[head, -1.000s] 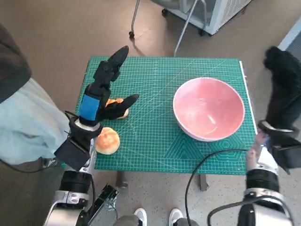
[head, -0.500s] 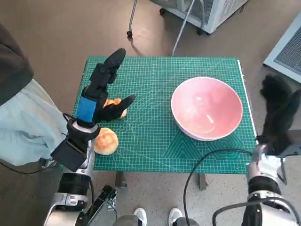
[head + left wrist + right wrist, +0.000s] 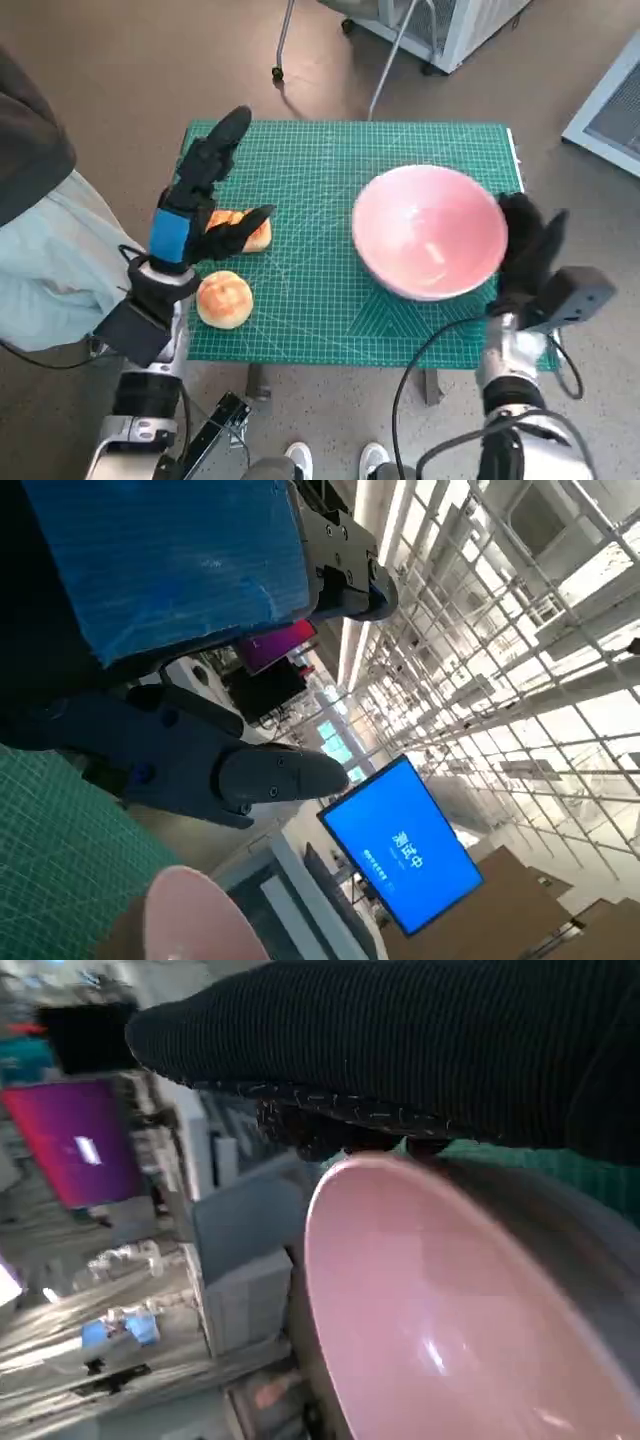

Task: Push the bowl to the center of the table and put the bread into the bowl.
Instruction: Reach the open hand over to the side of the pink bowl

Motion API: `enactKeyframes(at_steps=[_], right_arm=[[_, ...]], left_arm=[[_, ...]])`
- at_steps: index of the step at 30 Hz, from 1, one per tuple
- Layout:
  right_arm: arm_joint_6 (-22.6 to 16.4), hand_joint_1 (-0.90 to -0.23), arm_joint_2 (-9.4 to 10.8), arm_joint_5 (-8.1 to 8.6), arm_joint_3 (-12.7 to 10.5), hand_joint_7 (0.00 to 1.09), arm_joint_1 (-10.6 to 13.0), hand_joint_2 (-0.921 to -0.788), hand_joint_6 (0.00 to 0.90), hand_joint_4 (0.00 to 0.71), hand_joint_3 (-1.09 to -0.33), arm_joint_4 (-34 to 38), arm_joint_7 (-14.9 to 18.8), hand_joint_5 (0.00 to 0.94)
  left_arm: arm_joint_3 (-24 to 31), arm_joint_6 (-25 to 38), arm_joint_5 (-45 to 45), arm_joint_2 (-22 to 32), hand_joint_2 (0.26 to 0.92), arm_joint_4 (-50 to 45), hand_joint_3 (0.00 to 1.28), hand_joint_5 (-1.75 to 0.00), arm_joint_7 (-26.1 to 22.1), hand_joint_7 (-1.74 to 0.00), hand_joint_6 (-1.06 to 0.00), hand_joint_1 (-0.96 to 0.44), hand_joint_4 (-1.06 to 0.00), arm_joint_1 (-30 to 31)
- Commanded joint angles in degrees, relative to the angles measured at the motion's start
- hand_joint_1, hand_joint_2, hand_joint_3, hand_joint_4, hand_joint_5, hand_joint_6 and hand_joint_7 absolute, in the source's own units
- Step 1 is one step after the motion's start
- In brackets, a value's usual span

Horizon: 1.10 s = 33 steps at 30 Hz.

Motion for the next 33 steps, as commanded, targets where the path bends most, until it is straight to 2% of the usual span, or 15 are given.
enactKeyframes(at_steps=[1, 4, 10, 19, 28, 33], right_arm=[[2.4, -0.559, 1.8, -1.39, 0.7, 0.55, -1.5, -0.921, 0.050, 0.182, -0.857, 1.1, -1.5, 0.019], [2.8, -0.558, 2.6, -1.75, 0.8, 0.54, -2.4, -0.921, 0.045, 0.181, -0.856, 1.1, -1.3, 0.017], [3.6, -0.528, 4.3, -0.80, -0.1, 0.53, -4.4, -0.921, 0.043, 0.185, -0.855, 1.2, 0.0, 0.015], [5.2, -0.532, 6.0, -1.42, -0.2, 0.54, -7.4, -0.921, 0.069, 0.179, -0.845, 1.5, -1.8, 0.009], [6.7, -0.522, 6.4, -1.37, -0.4, 0.55, -9.3, -0.921, 0.096, 0.201, -0.852, 1.5, -2.4, 0.017], [5.8, -0.515, 5.4, -2.07, 0.2, 0.56, -9.9, -0.921, 0.097, 0.203, -0.858, 1.2, -2.2, 0.015]], left_arm=[[0.7, 0.5, -1.0, 0.9, 0.921, -0.7, 0.30, 0.00, -0.5, -0.14, -0.31, -0.42, -0.28, 1.1], [0.8, 0.6, -1.0, 1.0, 0.921, -0.8, 0.30, 0.00, -0.6, -0.13, -0.32, -0.43, -0.28, 1.3], [0.9, 0.7, -1.0, 1.2, 0.921, -1.5, 0.30, 0.00, -0.5, -0.12, -0.33, -0.42, -0.28, 2.2], [1.1, 1.0, -0.8, 1.5, 0.921, -3.1, 0.30, 0.00, -0.2, -0.10, -0.34, -0.43, -0.29, 3.9], [1.9, 1.4, -1.4, 2.1, 0.921, -4.2, 0.29, 0.00, -0.4, -0.09, -0.35, -0.43, -0.29, 5.5], [2.9, 1.2, -1.7, 3.0, 0.921, -3.9, 0.29, 0.00, -0.5, -0.08, -0.35, -0.43, -0.28, 6.3]])
